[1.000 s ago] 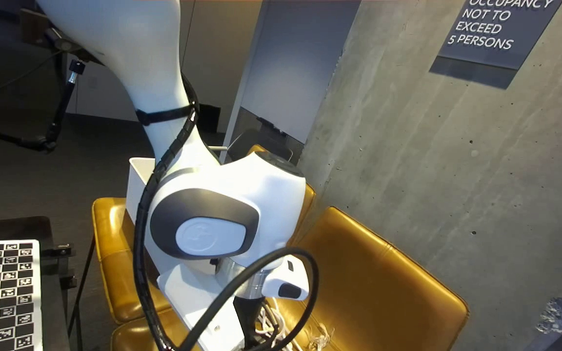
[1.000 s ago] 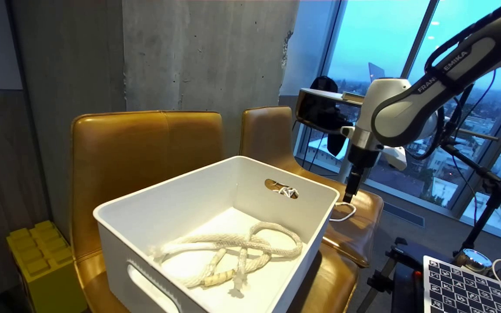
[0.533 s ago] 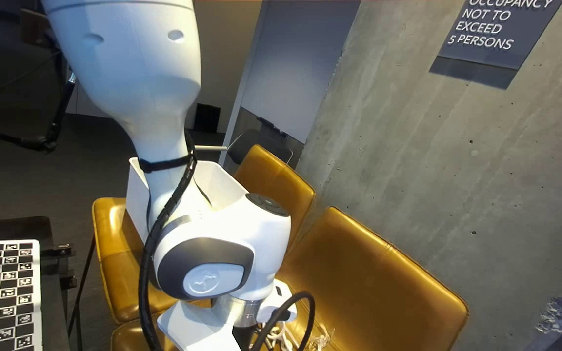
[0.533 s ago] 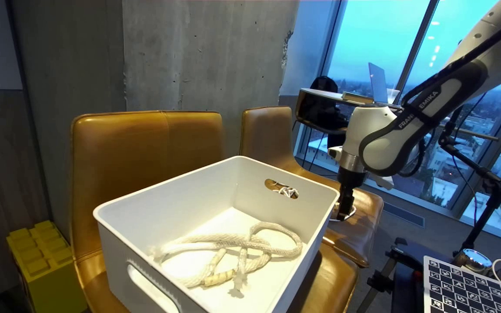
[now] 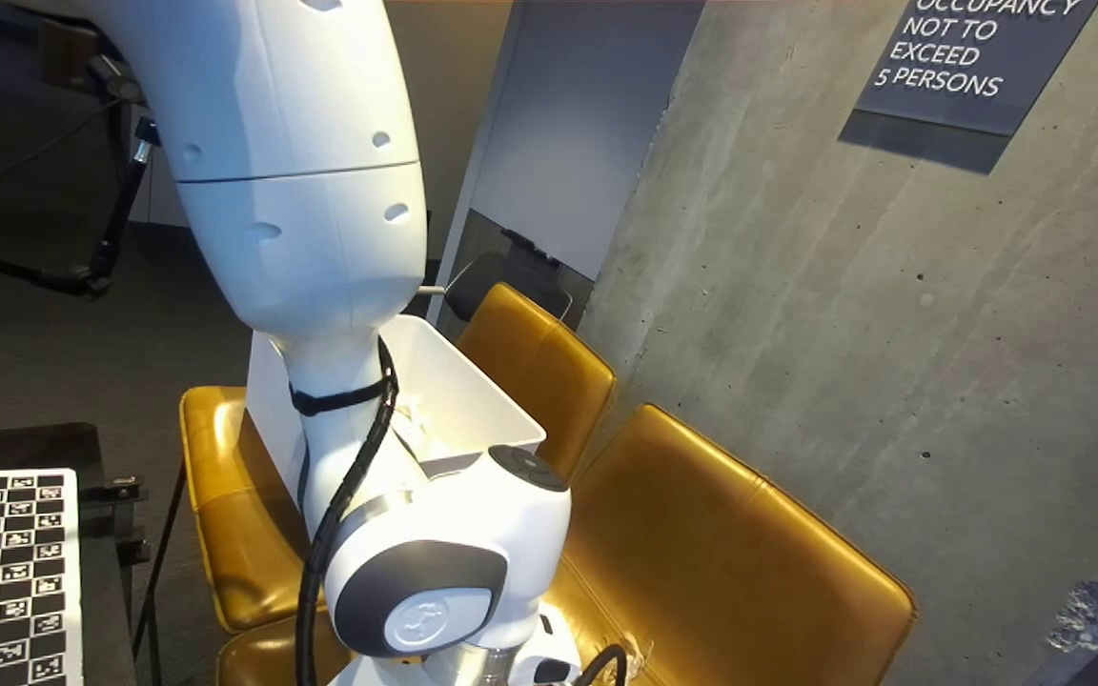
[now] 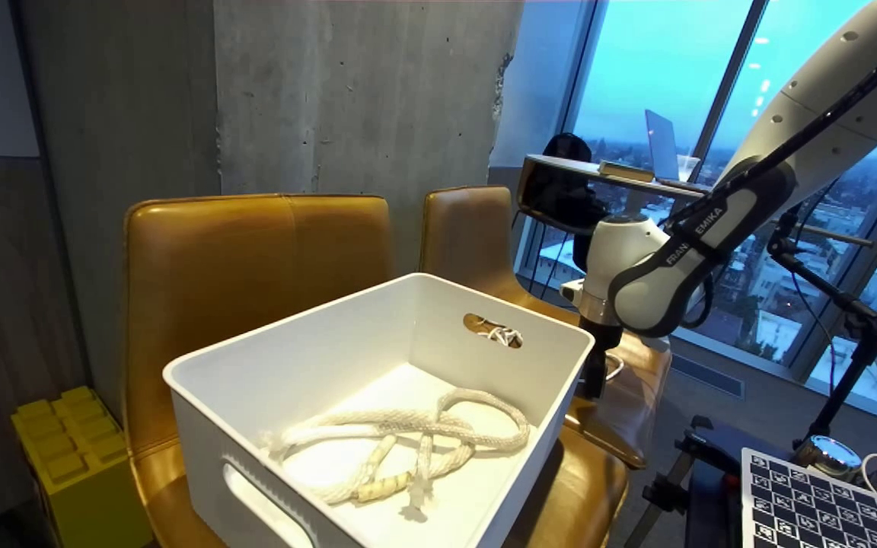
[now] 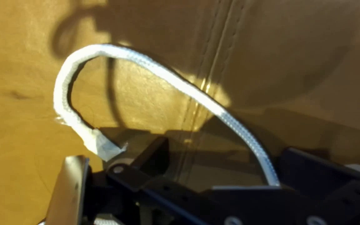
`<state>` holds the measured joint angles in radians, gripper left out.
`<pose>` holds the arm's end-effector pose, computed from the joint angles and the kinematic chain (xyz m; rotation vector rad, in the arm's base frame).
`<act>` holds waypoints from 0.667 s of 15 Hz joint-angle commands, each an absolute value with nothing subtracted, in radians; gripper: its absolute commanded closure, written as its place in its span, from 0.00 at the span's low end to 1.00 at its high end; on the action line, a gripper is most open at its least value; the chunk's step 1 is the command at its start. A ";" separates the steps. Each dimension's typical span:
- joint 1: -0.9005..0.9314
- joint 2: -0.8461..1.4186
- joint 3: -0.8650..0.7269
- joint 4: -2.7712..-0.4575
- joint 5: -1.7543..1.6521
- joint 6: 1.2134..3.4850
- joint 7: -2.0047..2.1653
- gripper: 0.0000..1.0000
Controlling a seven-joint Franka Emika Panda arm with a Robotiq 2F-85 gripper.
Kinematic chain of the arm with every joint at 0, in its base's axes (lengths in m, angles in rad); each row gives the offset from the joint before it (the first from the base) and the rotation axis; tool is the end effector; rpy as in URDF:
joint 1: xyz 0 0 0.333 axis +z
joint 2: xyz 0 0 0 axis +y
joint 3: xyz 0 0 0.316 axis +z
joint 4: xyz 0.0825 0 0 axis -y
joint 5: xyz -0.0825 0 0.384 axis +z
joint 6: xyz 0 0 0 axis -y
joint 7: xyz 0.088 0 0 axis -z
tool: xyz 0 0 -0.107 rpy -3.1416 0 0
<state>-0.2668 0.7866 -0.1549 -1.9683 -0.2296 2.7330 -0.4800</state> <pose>0.5407 -0.2357 0.0681 2.9318 0.4650 -0.1596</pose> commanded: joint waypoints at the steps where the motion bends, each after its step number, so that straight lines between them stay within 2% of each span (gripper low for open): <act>1: -0.265 0.826 -0.177 -1.946 -0.270 2.736 -0.447 0.37; 9: -0.242 0.730 -0.208 -2.019 -0.293 2.735 -0.414 0.98; 10: -0.239 0.706 -0.205 -2.039 -0.292 2.731 -0.411 1.00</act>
